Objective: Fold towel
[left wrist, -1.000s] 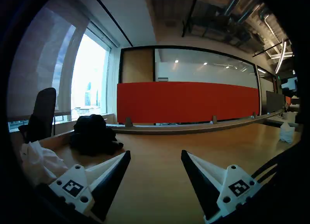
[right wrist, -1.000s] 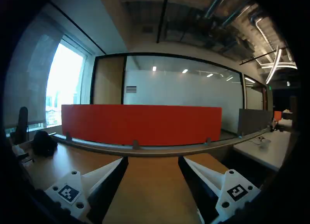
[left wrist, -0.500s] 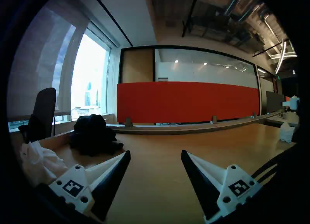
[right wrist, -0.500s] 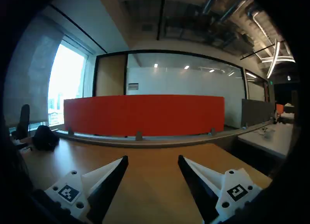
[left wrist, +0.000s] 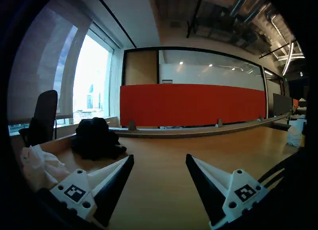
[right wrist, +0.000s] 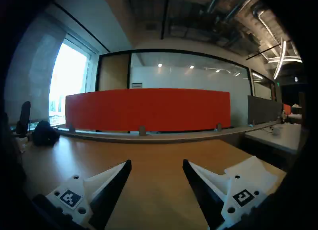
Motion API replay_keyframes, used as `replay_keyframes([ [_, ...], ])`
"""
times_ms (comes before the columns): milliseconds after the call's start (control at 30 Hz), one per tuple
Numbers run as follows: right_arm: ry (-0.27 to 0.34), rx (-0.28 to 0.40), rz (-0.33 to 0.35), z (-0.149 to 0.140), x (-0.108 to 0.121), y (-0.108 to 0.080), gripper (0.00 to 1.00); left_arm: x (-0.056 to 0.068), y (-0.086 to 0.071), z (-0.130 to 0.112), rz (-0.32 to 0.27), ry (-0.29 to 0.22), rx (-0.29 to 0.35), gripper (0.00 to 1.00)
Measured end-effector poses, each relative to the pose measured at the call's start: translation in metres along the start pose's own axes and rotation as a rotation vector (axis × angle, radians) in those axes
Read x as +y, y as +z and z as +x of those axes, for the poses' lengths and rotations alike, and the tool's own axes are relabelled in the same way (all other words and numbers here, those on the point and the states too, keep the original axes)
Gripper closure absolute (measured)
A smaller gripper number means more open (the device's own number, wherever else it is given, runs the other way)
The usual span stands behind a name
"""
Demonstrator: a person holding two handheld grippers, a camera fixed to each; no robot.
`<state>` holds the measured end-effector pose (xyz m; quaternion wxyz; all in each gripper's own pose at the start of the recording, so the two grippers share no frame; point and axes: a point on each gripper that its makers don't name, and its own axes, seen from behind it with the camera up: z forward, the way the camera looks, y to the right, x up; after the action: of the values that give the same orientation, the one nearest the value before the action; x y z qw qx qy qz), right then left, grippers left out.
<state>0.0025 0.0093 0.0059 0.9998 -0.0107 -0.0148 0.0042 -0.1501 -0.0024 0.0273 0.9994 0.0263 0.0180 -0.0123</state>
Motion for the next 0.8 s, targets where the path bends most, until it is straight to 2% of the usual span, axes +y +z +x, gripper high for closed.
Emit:
replay_keyframes([
  [367,0.026,-0.005,0.002,-0.013,0.0,0.002,0.0,0.0,0.0,0.0,0.0,0.0,0.0,0.03],
  [800,-0.008,0.029,0.008,-0.007,-0.006,-0.004,0.0,0.0,0.0,-0.001,0.0,0.0,0.0,0.03],
])
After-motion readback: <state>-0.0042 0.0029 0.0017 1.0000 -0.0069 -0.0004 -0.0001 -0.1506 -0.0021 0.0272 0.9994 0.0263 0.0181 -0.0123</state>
